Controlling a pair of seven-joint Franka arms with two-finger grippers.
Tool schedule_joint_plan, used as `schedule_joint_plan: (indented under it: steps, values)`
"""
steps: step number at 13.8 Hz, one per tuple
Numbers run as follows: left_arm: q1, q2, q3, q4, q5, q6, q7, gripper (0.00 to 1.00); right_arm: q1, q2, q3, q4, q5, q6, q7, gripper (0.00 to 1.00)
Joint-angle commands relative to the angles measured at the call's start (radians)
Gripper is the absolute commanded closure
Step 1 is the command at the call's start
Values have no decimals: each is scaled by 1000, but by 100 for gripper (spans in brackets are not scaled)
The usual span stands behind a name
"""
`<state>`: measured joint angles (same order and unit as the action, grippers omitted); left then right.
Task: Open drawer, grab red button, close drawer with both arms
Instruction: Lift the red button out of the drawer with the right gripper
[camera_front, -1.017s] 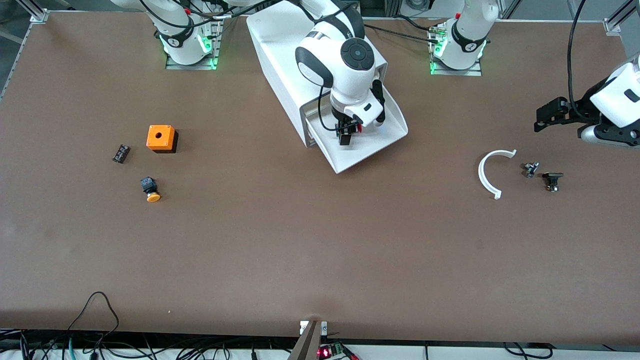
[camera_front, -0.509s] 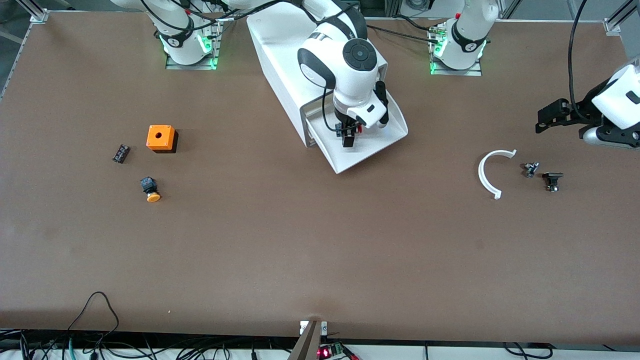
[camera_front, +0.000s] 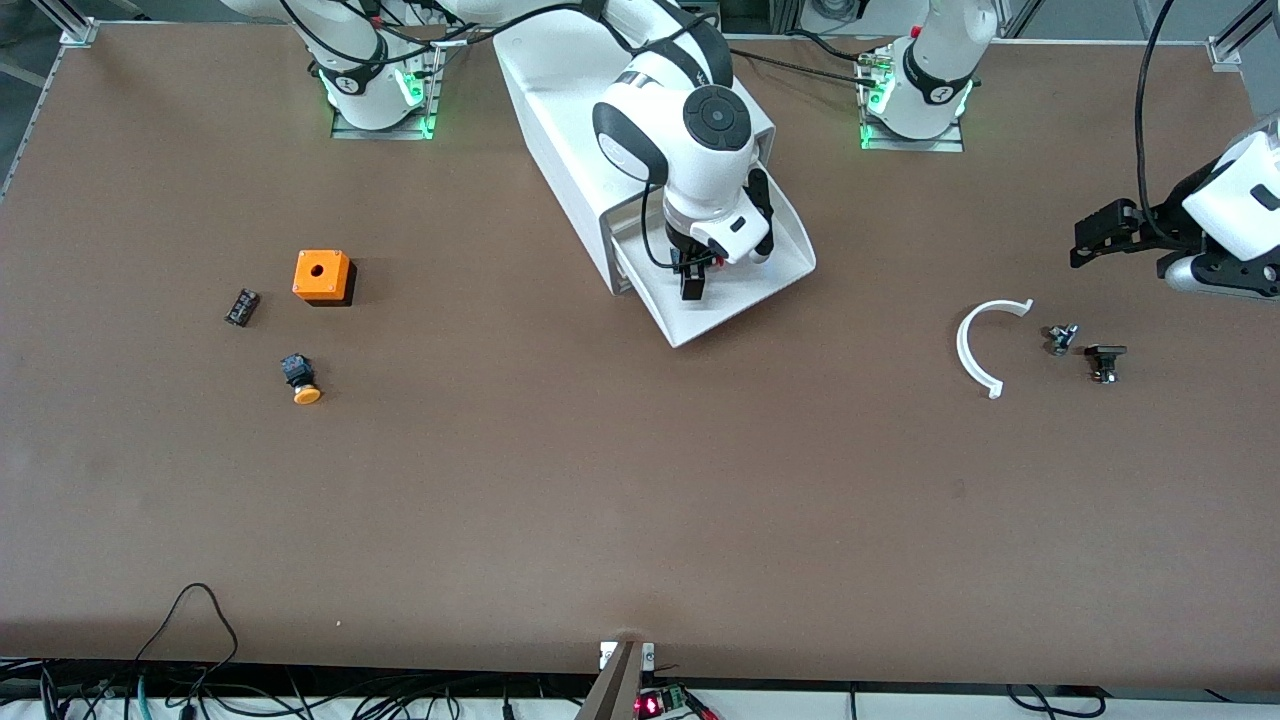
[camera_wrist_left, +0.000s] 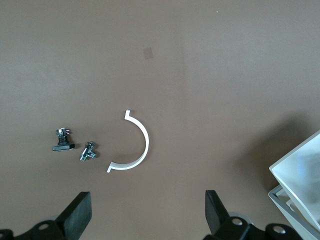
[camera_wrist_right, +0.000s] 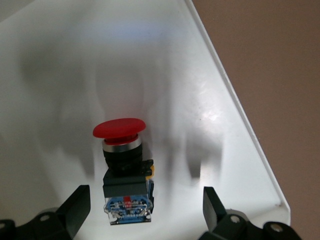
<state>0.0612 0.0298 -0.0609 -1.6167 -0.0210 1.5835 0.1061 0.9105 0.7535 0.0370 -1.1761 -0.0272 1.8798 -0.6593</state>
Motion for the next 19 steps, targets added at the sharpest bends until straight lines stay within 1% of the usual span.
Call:
schedule_joint_plan:
  steps: [1, 2, 3, 4, 6, 10, 11, 12, 13, 14, 16, 17, 19]
  values:
    - [-1, 16, -2, 32, 21, -11, -8, 0, -2, 39, 4, 42, -5, -11, -11, 3]
    - [-1, 15, -2, 32, 19, -11, -8, 0, -2, 46, 4, 44, -5, -10, -13, 5]
    - [-1, 16, -2, 34, 18, -11, -8, 0, -2, 47, 4, 44, -5, -7, -16, 11]
    - [-1, 16, -2, 32, 18, -13, -8, 0, -2, 47, 6, 44, -8, -2, -14, 23]
    - [-1, 16, -2, 32, 16, -13, -8, 0, -1, 46, 4, 45, -13, -1, -17, 49]
    - [-1, 15, 0, 34, 13, -13, -8, 0, 1, 38, 3, 53, -26, -27, -14, 80]
    - [-1, 16, 0, 32, 13, -13, -9, 0, -1, 35, 3, 79, -45, -59, -8, 84]
    - [-1, 16, -2, 32, 13, -13, -9, 0, -2, 35, -3, 129, -46, -111, -6, 88]
    - [-1, 15, 0, 32, 13, -13, -9, 0, -2, 33, -17, 180, -46, -169, -2, 88]
    - [-1, 16, 0, 32, 13, -13, -9, 0, -2, 23, -40, 211, -46, -200, -2, 88]
    - [-1, 16, 0, 32, 13, -13, -9, 0, -13, -17, -89, 217, -34, -214, -3, 88]
    - [-1, 16, 0, 32, 13, -13, -9, 0, -22, -34, -98, 219, -34, -214, 6, 88]
    - [0, 16, 1, 32, 12, -13, -9, 0, -44, -52, -109, 219, -40, -200, 90, 88]
